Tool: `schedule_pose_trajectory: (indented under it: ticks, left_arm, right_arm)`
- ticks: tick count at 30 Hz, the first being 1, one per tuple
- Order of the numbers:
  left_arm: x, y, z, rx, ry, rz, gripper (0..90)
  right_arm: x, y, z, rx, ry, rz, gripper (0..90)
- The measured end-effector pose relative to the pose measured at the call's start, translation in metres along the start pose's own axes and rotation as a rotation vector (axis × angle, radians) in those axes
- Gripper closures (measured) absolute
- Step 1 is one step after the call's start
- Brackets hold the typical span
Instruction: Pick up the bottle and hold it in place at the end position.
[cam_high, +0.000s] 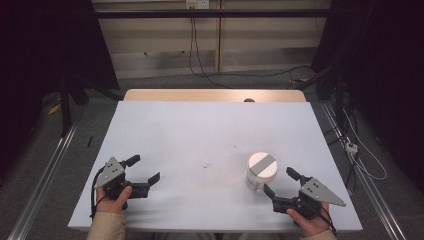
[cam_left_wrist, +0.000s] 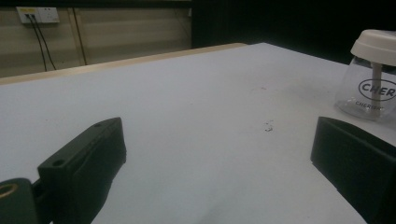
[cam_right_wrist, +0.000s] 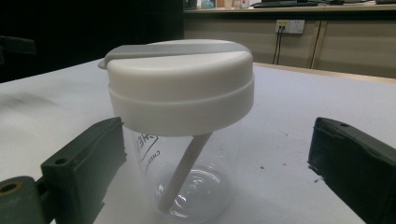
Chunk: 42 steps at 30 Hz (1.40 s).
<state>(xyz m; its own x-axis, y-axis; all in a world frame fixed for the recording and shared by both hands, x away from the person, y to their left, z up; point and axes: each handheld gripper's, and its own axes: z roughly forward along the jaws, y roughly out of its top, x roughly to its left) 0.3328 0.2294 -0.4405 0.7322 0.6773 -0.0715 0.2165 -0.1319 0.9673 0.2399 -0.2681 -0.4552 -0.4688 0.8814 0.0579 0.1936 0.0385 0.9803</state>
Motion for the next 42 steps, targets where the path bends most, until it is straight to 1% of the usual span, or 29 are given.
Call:
schedule_pose_trajectory:
  ticks: [5,8,10,13,15,17,19,22,25,29,32,33,35,37,38,40,42]
  left_arm:
    - [0.000,0.000,0.000,-0.004,0.002,-0.001,2.9]
    - [0.000,0.000,0.000,-0.003,0.002,-0.004,2.9]
    - [0.000,0.000,0.000,-0.002,0.002,0.000,2.9]
    - [-0.001,0.000,0.001,-0.003,0.000,0.001,2.9]
    - [0.000,0.000,0.001,0.000,-0.001,0.003,2.9]
    - [0.000,0.000,0.001,0.001,0.000,0.001,2.9]
    - [-0.001,0.000,0.002,0.002,-0.003,0.002,2.9]
    - [-0.001,0.000,0.003,0.004,-0.005,0.003,2.9]
    - [-0.002,0.000,0.004,0.004,-0.004,-0.004,2.9]
    - [-0.001,-0.001,0.003,0.005,-0.004,-0.003,2.9]
    - [0.000,-0.001,0.003,0.007,-0.003,-0.002,2.9]
    - [-0.001,-0.001,0.004,0.006,-0.003,-0.008,2.9]
    - [-0.001,-0.001,0.005,0.006,-0.007,0.001,2.9]
    - [-0.001,-0.001,0.005,0.008,-0.011,-0.005,2.9]
    - [-0.001,-0.001,0.005,0.009,-0.011,0.001,2.9]
    - [-0.001,-0.001,0.005,0.007,-0.010,-0.004,3.0]
    - [-0.001,-0.001,0.005,0.009,-0.010,0.002,3.0]
  right_arm:
    - [0.001,0.000,0.001,0.010,0.012,0.001,3.3]
    - [0.002,0.000,0.002,0.017,0.016,-0.008,3.4]
    - [0.002,0.000,0.003,0.023,0.023,-0.006,3.3]
    - [0.003,0.000,0.004,0.036,0.028,-0.012,3.4]
    - [0.002,0.000,0.006,0.052,0.041,-0.010,3.0]
    - [0.002,0.000,0.008,0.070,0.040,-0.012,3.2]
    - [0.002,-0.001,0.010,0.080,0.044,-0.007,3.2]
    - [0.002,0.001,0.016,0.091,0.041,-0.014,3.5]
    - [0.003,0.002,0.023,0.098,0.037,-0.005,3.7]
    - [0.006,0.002,0.032,0.126,0.036,-0.014,3.7]
    - [0.007,0.003,0.036,0.129,0.032,-0.010,4.1]
    - [0.007,0.003,0.037,0.132,0.030,-0.008,4.2]
    - [0.008,0.004,0.040,0.139,0.030,-0.002,4.2]
    - [0.008,0.004,0.043,0.140,0.028,0.001,4.3]
    - [0.009,0.005,0.046,0.143,0.025,0.005,4.3]
    - [0.009,0.005,0.048,0.145,0.025,0.010,4.6]
    - [0.010,0.005,0.052,0.153,0.028,0.005,4.7]
